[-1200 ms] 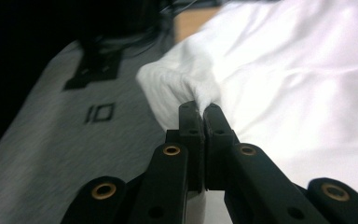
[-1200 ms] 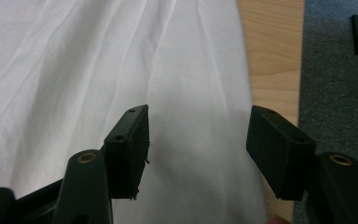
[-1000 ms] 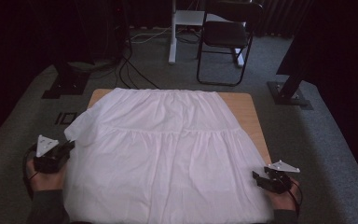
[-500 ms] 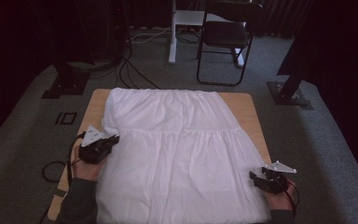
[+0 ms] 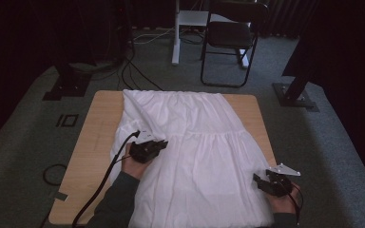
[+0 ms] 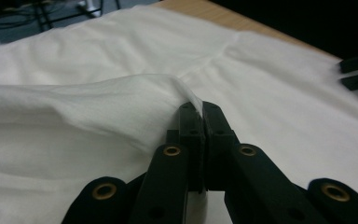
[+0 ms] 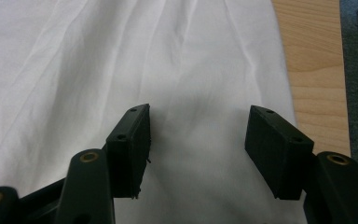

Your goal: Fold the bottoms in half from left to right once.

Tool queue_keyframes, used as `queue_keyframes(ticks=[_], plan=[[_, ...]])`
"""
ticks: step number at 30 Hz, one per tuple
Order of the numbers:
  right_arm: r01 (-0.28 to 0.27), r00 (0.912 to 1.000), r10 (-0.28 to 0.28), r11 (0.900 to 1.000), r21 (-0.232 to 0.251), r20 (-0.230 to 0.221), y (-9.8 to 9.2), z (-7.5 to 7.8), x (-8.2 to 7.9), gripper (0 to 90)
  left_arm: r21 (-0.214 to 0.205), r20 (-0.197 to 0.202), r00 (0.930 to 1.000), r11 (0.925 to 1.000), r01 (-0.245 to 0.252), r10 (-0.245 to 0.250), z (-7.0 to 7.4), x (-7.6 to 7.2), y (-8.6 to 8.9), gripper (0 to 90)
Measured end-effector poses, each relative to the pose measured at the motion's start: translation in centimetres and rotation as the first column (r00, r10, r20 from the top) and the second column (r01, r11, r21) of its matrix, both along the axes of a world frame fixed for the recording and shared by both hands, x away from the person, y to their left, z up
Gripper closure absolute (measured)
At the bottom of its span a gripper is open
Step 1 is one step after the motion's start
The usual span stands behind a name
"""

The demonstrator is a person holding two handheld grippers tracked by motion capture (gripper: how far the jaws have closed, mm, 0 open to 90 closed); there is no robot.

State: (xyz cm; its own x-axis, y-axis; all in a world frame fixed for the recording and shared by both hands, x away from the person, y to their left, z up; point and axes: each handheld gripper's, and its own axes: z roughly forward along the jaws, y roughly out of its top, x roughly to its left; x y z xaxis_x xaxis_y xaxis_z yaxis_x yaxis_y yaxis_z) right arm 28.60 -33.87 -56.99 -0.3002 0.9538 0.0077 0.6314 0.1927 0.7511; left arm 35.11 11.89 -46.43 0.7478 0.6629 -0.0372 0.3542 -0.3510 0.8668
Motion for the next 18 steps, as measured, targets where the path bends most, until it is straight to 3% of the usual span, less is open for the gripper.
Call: queue_keyframes(ticks=[3, 7, 9, 11, 13, 16, 18], plan=[[-0.002, 1.0, 0.002, 1.0, -0.002, -0.001, 0.1, 0.0, 0.1, 40.3, -0.016, 0.005, 0.9996, 0.9995, 0.028, -0.028, 0.3, 0.0, -1.1, 89.1], [-0.013, 0.9999, 0.013, 0.9999, -0.008, -0.002, 0.2, 0.1, 0.3, 42.2, 0.03, 0.022, 0.9964, 0.9962, 0.082, -0.082, 1.2, -0.1, -4.0, 89.1], [-0.022, 0.9998, 0.022, 0.9997, -0.009, -0.004, 0.3, 0.1, 0.4, 43.2, 0.031, 0.016, 0.9942, 0.994, 0.105, -0.106, 1.4, -0.1, -5.2, 89.1], [-0.024, 0.9997, 0.024, 0.9997, -0.005, -0.009, 0.3, 0.2, 0.6, 44.3, 0.063, 0.009, 0.99, 0.9881, 0.14, -0.141, 1.7, -0.3, -6.8, 89.1], [-0.029, 0.9995, 0.029, 0.9995, -0.007, -0.013, 0.4, 0.3, 0.8, 45.8, 0.095, 0.007, 0.9764, 0.9722, 0.214, -0.216, 2.0, -1.0, -9.3, 89.1], [-0.032, 0.9994, 0.031, 0.9988, -0.038, -0.016, 0.7, 0.6, 1.0, 47.5, 0.051, -0.022, 0.9516, 0.9503, 0.307, -0.306, 1.9, -1.6, -12.2, 89.0], [-0.04, 0.9992, 0.04, 0.9983, -0.043, -0.004, 1.0, 1.0, 1.0, 47.8, 0.068, -0.035, 0.9452, 0.9428, 0.326, -0.325, 1.4, -1.8, -13.5, 89.0]])
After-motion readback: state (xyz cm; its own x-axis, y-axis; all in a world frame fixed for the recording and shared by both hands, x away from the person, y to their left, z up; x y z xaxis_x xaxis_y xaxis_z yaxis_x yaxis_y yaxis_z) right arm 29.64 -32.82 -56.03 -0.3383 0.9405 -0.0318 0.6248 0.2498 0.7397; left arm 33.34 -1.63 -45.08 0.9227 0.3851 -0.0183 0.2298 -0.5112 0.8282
